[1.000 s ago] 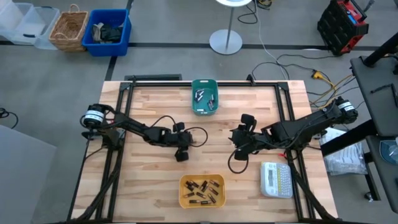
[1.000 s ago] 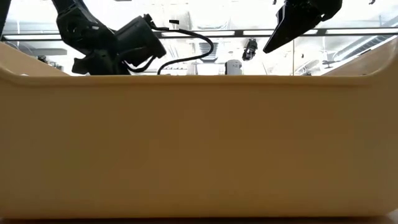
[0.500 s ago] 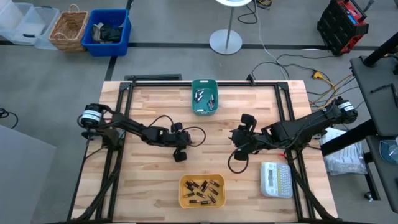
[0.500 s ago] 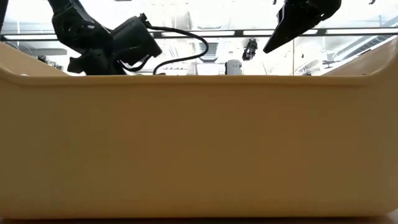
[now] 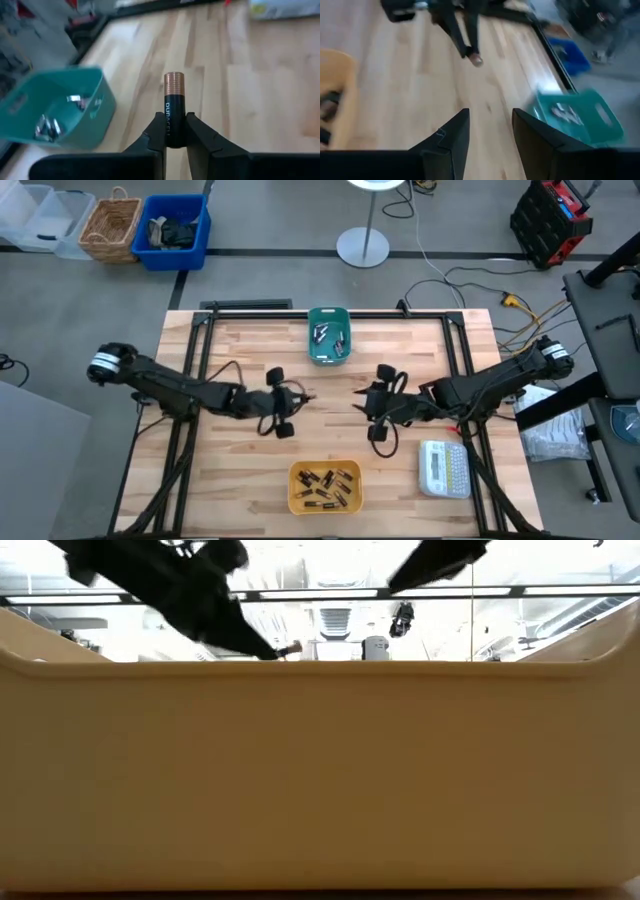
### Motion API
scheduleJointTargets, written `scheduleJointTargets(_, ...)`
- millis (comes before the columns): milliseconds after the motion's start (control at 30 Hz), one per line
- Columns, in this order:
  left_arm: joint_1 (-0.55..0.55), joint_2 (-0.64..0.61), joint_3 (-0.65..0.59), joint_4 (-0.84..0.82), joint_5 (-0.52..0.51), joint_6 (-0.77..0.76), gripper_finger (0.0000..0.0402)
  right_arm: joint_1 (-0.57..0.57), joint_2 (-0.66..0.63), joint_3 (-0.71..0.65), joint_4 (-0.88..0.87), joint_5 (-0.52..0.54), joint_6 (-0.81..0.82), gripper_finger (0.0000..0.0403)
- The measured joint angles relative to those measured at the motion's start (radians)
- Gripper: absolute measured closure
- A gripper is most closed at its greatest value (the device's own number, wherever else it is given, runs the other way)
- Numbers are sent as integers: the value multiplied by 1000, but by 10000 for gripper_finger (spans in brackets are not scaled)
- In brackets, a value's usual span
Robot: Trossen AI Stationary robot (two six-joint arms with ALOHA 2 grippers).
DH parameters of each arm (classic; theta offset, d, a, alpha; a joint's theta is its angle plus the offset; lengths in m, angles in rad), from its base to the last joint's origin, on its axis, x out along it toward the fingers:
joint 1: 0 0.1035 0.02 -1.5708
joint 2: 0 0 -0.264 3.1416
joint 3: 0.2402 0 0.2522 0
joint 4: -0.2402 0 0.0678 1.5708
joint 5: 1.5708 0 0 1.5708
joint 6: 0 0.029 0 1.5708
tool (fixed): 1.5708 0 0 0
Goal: Sort batteries
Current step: Put the black battery into the yellow bin
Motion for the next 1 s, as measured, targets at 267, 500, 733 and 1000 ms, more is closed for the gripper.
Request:
scheduleJointTargets(267, -205, -21, -2, 128, -217, 47, 378, 11, 75, -31, 369, -307, -225, 256)
scheduleJointTargets(500, -315, 35, -2, 251, -360, 14, 378, 38, 140, -31, 542, -319, -379, 273)
scheduleJointTargets(733, -359, 118, -1, 347, -408, 26, 378, 59, 161, -32, 622, -319, -451, 286)
scheduleJointTargets(1000, -361, 180, -1, 406, -408, 24, 378, 89, 159, -21, 633, -319, -502, 270)
